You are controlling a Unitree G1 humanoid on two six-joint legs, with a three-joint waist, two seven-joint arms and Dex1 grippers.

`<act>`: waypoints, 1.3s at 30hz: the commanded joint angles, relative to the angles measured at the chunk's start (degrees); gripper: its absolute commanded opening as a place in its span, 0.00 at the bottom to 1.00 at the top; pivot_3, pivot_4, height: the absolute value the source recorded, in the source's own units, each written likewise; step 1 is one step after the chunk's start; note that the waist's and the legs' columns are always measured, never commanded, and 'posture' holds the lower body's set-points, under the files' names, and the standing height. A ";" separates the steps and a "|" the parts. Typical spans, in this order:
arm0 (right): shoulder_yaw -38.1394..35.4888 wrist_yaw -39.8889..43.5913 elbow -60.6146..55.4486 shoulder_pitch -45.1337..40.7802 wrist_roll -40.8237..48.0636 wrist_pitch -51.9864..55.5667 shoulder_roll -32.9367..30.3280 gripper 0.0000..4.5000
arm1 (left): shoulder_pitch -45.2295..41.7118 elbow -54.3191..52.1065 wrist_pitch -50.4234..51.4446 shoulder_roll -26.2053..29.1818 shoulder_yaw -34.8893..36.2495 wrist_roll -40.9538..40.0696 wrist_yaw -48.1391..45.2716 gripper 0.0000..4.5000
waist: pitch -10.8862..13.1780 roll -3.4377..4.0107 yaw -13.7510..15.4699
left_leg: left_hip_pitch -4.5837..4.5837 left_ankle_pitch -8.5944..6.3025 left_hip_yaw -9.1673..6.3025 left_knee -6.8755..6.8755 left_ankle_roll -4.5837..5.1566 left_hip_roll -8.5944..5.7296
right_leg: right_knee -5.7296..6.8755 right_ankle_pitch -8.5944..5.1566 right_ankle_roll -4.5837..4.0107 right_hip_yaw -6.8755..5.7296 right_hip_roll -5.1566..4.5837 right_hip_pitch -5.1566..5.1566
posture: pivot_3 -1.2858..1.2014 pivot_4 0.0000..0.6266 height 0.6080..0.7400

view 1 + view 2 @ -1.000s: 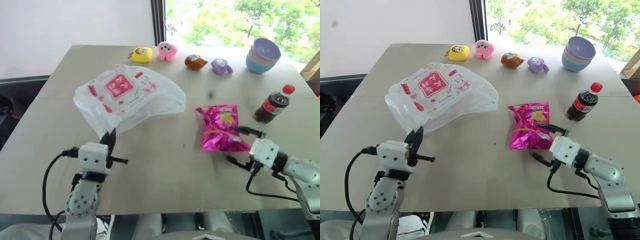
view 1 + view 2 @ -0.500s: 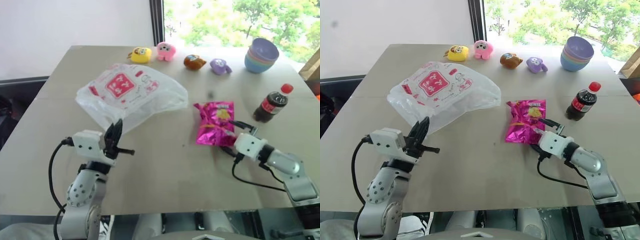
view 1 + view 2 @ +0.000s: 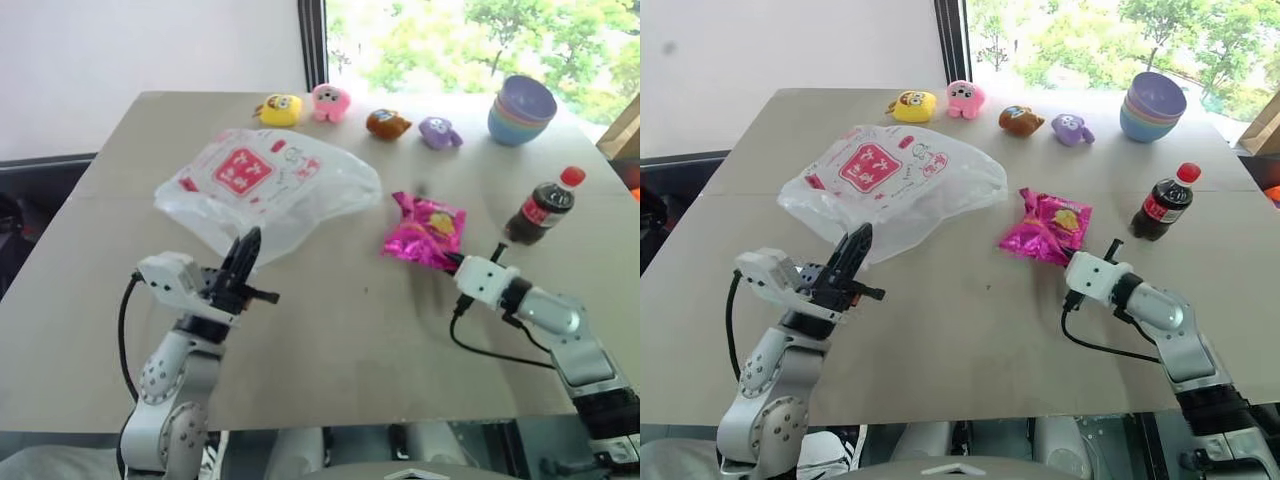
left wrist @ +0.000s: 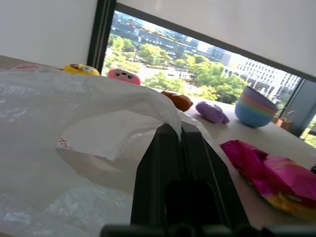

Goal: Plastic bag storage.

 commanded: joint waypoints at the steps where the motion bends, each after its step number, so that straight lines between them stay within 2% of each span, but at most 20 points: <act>1: 0.67 4.29 -3.26 -1.90 5.41 -4.69 -0.96 0.02 | 0.58 -4.01 0.74 -1.03 0.79 -9.82 -1.90 0.00 | 0.00 0.00 0.00 | 0.00 0.00 -0.01 -0.01 0.00 0.00 | 0.00 0.00 0.00 -0.01 0.00 0.00 | 0.52 0.24 1.00; 3: 1.52 6.75 -4.18 -2.61 6.59 -6.67 -1.98 0.02 | 1.87 -4.56 1.44 -1.19 0.80 -14.44 -3.17 0.00 | 0.01 0.00 -0.01 | -0.01 0.00 -0.03 -0.01 0.00 0.00 | 0.00 0.00 0.00 -0.01 0.00 0.00 | 0.52 0.24 1.00; 8: 3.07 6.95 -3.54 -8.39 3.21 -13.79 -2.90 0.02 | 4.36 -3.27 0.90 -1.81 1.51 -18.84 -4.67 0.00 | 0.04 0.03 -0.12 | 0.02 0.00 0.01 0.01 0.00 0.00 | 0.00 -0.01 -0.01 0.02 0.01 0.00 | 0.52 0.24 1.00; 12: 6.54 7.49 2.28 -12.79 -2.22 -20.64 -4.10 0.02 | 5.07 -3.72 0.57 -2.31 0.86 -20.36 -5.67 0.00 | 0.03 0.01 0.03 | 0.03 0.01 -0.02 0.04 -0.01 0.00 | -0.01 -0.10 -0.17 0.01 0.04 0.02 | 0.52 0.24 1.00; 18: 10.72 3.96 15.39 -20.13 -10.25 -31.55 -4.01 0.02 | 4.89 -3.58 -0.10 -3.37 -0.06 -20.32 -5.95 0.00 | 0.05 0.01 -0.06 | 0.01 0.01 0.04 0.07 -0.01 -0.02 | -0.02 -0.12 -0.20 0.07 0.03 0.02 | 0.52 0.24 1.00; 24: 11.67 2.85 20.75 -21.84 -10.46 -38.08 -5.67 0.02 | 3.05 -2.44 -0.98 -4.09 0.49 -20.56 -5.53 0.00 | 0.05 0.02 -0.03 | 0.01 0.02 0.03 0.08 -0.02 -0.01 | -0.02 -0.12 -0.20 0.06 0.02 0.02 | 0.52 0.24 1.00; 30: 11.70 2.51 20.39 -21.13 -8.35 -41.73 -7.30 0.02 | 0.60 -0.88 -1.91 -4.70 1.51 -21.04 -4.85 0.00 | 0.06 0.03 -0.06 | 0.02 0.02 0.03 0.09 -0.03 0.00 | -0.02 -0.11 -0.19 0.06 0.02 0.03 | 0.52 0.24 1.00; 39: 16.62 4.79 17.69 -20.83 -4.82 -42.63 -4.99 0.02 | 0.44 -1.76 -1.51 -5.10 0.32 -20.69 -4.95 0.00 | 0.06 0.03 -0.10 | 0.02 0.03 0.04 0.09 -0.04 0.02 | -0.02 -0.02 -0.04 0.06 0.02 0.03 | 0.52 0.24 1.00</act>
